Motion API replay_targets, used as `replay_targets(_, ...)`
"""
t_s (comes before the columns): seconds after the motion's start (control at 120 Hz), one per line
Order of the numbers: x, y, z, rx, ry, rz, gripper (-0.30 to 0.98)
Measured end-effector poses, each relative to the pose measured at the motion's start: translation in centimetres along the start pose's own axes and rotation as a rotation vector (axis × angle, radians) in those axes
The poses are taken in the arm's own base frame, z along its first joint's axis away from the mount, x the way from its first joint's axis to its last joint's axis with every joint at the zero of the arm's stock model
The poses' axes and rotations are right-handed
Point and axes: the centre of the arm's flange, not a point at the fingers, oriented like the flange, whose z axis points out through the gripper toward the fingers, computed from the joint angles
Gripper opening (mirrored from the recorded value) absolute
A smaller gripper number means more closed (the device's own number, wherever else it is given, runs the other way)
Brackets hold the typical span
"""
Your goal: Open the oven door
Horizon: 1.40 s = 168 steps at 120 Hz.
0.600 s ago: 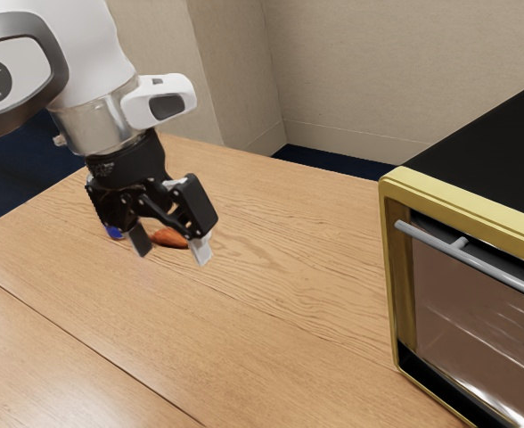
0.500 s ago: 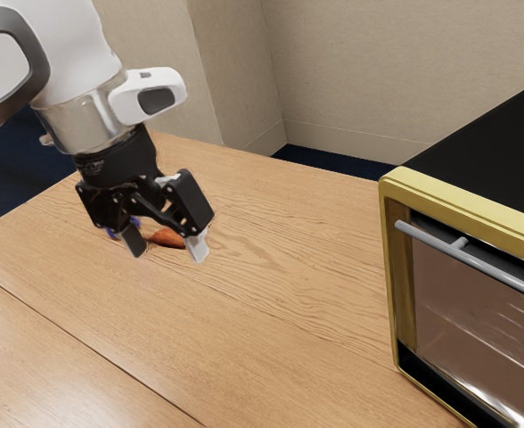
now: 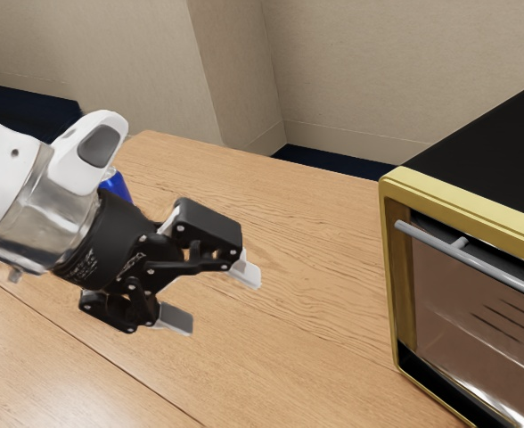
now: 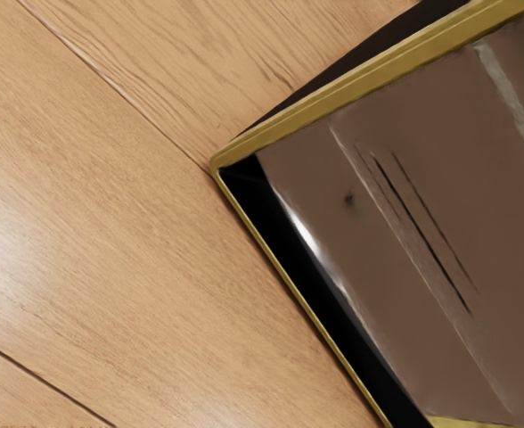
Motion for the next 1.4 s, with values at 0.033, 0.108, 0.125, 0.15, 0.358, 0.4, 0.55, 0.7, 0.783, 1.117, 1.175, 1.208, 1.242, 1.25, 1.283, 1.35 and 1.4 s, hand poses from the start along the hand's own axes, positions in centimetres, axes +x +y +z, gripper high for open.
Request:
replay_targets(0.033, -0.5, 0.9, 1.1, -0.004, -0.003, -0.021, 0.68)
replay_targets(0.108, -1.0, 2.3, 3.0, -0.016, -0.005, -0.074, 0.68)
replay_targets(0.125, -1.1, 2.7, 3.4, -0.018, -0.002, -0.085, 0.68)
replay_targets(0.15, -1.2, 3.1, 3.8, -0.023, 0.004, -0.104, 0.68)
replay_targets(0.358, -1.1, 5.6, 5.4, -0.093, 0.052, -0.302, 0.68)
replay_targets(0.4, -1.1, 6.2, 6.1, -0.102, 0.056, -0.338, 0.68)
replay_targets(0.55, -1.7, 9.0, 7.6, -0.146, 0.052, -0.434, 0.68)
replay_targets(0.7, -1.8, 9.8, 8.9, -0.166, 0.047, -0.524, 0.68)
replay_targets(0.783, -1.7, 10.1, 10.0, -0.167, 0.046, -0.566, 0.68)
replay_targets(1.117, -1.4, 11.9, 11.2, -0.207, 0.04, -0.683, 0.68)
replay_targets(1.175, -1.3, 12.1, 12.0, -0.2, 0.042, -0.696, 0.68)
replay_targets(1.208, -1.3, 12.2, 12.3, -0.2, 0.041, -0.702, 0.68)
replay_targets(1.242, -1.0, 12.2, 12.4, -0.201, 0.042, -0.713, 0.68)
replay_targets(1.25, -1.0, 12.2, 12.4, -0.201, 0.042, -0.716, 0.68)
replay_targets(1.283, -0.7, 12.1, 12.6, -0.201, 0.042, -0.728, 0.68)
replay_targets(1.35, -0.2, 11.7, 12.8, -0.197, 0.041, -0.755, 0.68)
replay_targets(1.4, 0.1, 11.3, 13.1, -0.192, 0.038, -0.772, 0.68)
